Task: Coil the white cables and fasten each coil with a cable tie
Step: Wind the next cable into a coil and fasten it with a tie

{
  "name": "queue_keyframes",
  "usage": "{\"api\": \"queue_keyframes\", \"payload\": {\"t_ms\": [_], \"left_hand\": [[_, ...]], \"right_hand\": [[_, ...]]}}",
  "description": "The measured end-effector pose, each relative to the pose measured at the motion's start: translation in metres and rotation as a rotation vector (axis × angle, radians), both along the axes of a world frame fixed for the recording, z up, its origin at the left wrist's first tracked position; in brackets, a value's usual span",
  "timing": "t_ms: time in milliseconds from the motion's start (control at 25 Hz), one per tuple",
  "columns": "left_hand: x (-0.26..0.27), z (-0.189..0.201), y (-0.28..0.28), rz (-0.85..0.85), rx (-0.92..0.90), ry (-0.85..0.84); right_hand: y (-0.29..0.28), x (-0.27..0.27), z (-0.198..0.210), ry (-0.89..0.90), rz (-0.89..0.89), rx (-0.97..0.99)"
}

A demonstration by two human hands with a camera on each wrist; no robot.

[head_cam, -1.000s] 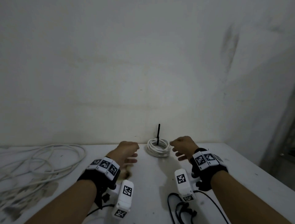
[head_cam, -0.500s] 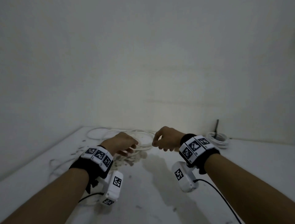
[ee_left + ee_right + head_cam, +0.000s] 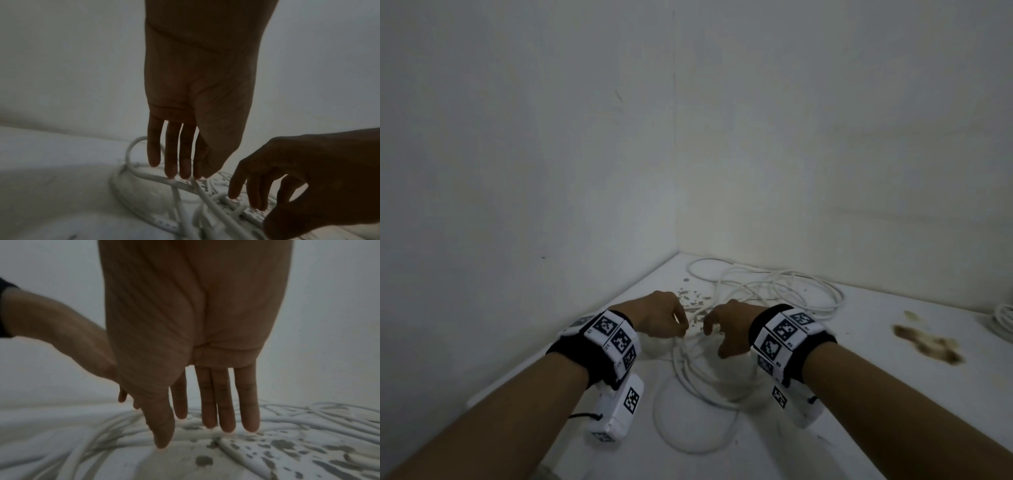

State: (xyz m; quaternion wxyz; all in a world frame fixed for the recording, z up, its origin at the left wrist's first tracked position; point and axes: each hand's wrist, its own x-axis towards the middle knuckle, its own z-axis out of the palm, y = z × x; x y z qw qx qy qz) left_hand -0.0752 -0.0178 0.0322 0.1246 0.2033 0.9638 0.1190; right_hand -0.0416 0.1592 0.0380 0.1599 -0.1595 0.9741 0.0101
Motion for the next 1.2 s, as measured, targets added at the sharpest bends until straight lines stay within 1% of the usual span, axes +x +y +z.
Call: {"api": "queue_keyframes", "payload": {"t_ms": [120, 240, 320, 440, 520, 560, 680, 760, 840, 880, 920, 960, 1000, 1040, 1080, 1120, 1160, 1200], "left_hand": [[0.004, -0.003, -0.008, -0.024, 0.031, 0.002], [0.005, -0.004, -0.003, -0.020, 0.074, -0.038], [0.004, -0.003, 0.004, -0.023, 0.111, -0.009], [0.000, 0.003, 0.011, 0.014, 0.186, 0.089], [-0.003, 0.007, 0.013, 0.004, 0.194, 0.089], [-0.005, 0.006, 0.012, -0.010, 0.234, 0.086], [-0.005, 0.012, 0.034, -0.063, 0.539, 0.119], [-0.002, 0.027, 0.057, 0.017, 0.791, 0.064], [0.002, 0.045, 0.085, 0.177, 1.167, -0.106], [0.004, 0.056, 0.099, 0.225, 1.371, -0.207], [0.005, 0.064, 0.110, 0.236, 1.564, -0.311], [0.006, 0.072, 0.118, 0.225, 1.711, -0.412], [0.007, 0.081, 0.127, 0.199, 1.814, -0.505], [0.006, 0.088, 0.132, 0.177, 1.883, -0.570], [0.005, 0.095, 0.138, 0.165, 1.932, -0.629], [0.004, 0.099, 0.143, 0.152, 1.961, -0.677], [0.003, 0.101, 0.145, 0.131, 1.971, -0.717], [0.002, 0.103, 0.149, 0.103, 1.972, -0.747]], "right_hand": [[-0.015, -0.005, -0.013, 0.006, 0.076, 0.078], [-0.009, -0.008, -0.002, 0.043, 0.095, 0.078], [0.002, -0.007, 0.020, 0.123, 0.064, 0.014], [0.026, -0.004, 0.070, 0.278, 0.044, -0.065], [0.048, 0.000, 0.109, 0.428, -0.032, -0.160], [0.058, 0.002, 0.127, 0.495, -0.078, -0.238], [0.085, 0.014, 0.171, 0.598, -0.172, -0.416], [0.092, 0.018, 0.185, 0.663, -0.198, -0.496], [0.100, 0.025, 0.197, 0.805, -0.231, -0.570], [0.106, 0.028, 0.204, 0.944, -0.242, -0.599], [0.113, 0.032, 0.211, 1.102, -0.222, -0.591], [0.118, 0.037, 0.217, 1.246, -0.180, -0.557], [0.126, 0.041, 0.223, 1.362, -0.148, -0.525], [0.135, 0.043, 0.225, 1.429, -0.181, -0.523], [0.147, 0.047, 0.227, 1.422, -0.287, -0.575], [0.161, 0.051, 0.228, 1.293, -0.461, -0.692], [0.173, 0.055, 0.225, 1.075, -0.635, -0.843], [0.186, 0.060, 0.219, 0.827, -0.772, -0.963]]}}
